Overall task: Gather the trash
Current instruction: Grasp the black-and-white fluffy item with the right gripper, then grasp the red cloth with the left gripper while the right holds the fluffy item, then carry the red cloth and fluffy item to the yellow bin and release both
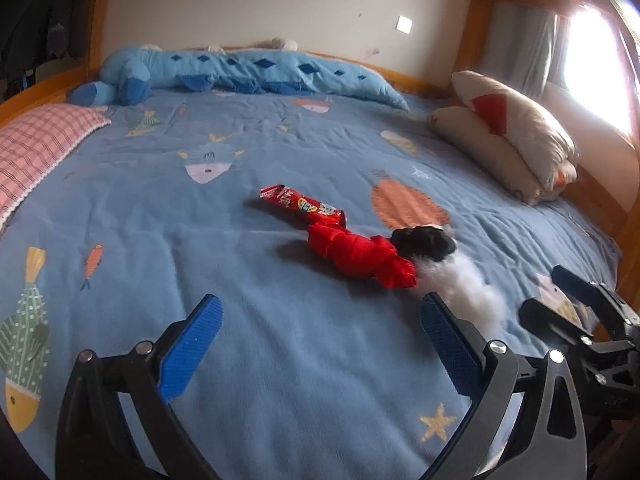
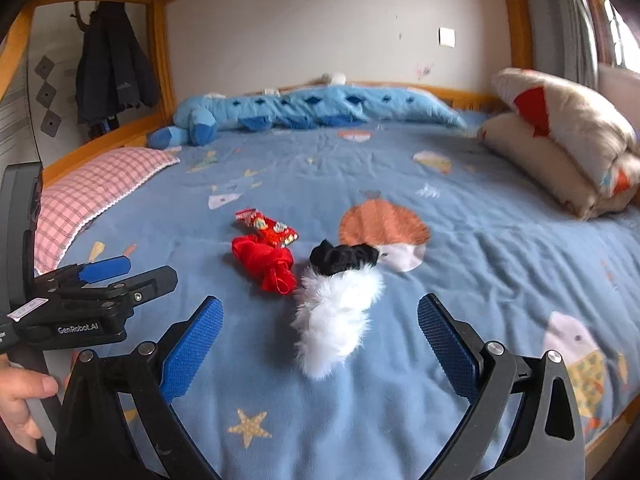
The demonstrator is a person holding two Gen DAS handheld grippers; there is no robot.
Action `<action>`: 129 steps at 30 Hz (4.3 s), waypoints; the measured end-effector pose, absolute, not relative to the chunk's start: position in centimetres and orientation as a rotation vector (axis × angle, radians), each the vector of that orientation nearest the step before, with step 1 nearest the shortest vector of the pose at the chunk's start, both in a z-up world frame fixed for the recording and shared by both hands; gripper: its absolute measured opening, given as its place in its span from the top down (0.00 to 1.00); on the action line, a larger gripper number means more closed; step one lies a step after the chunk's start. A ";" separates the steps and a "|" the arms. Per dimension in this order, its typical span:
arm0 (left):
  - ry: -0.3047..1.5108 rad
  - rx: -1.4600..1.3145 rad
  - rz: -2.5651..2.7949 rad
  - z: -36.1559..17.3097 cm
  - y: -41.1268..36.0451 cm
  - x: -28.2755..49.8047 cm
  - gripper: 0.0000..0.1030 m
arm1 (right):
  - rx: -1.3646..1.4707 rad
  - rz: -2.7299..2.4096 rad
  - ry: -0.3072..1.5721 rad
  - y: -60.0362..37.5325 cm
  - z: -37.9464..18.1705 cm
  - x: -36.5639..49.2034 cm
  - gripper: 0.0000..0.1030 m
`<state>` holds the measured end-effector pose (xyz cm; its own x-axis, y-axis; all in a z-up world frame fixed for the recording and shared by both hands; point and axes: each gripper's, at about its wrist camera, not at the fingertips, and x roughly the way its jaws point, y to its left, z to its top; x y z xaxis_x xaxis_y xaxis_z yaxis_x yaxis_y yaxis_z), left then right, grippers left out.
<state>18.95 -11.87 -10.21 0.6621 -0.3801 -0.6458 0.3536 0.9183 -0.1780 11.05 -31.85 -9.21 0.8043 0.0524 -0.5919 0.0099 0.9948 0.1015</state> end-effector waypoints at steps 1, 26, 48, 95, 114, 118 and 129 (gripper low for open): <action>0.746 -0.041 -0.415 -10.5 -11.9 19.4 0.04 | 0.105 0.018 0.660 -32.0 -9.7 11.9 0.09; 0.859 -0.046 -0.458 -13.7 -16.6 24.6 0.04 | 0.208 0.065 0.715 -33.8 -10.5 12.9 0.74; 0.902 -0.087 -0.423 -15.8 -19.7 28.6 0.48 | 0.235 0.102 0.719 -35.0 -10.5 13.7 0.74; 0.746 0.247 -1.360 -7.0 -37.3 -9.0 0.49 | 0.372 -0.391 0.533 -46.0 -3.8 -29.2 0.74; 0.949 0.475 -1.498 -14.3 -42.1 -16.1 0.27 | 0.469 -0.487 0.687 -48.0 -9.6 -34.7 0.55; 0.921 0.633 -1.432 -15.7 -42.7 -16.7 0.04 | 0.478 -0.551 0.722 -49.3 -10.7 -34.7 0.21; 0.929 0.679 -1.347 -17.0 -42.5 -14.8 0.04 | 0.530 -0.512 0.759 -49.8 -12.1 -34.6 0.37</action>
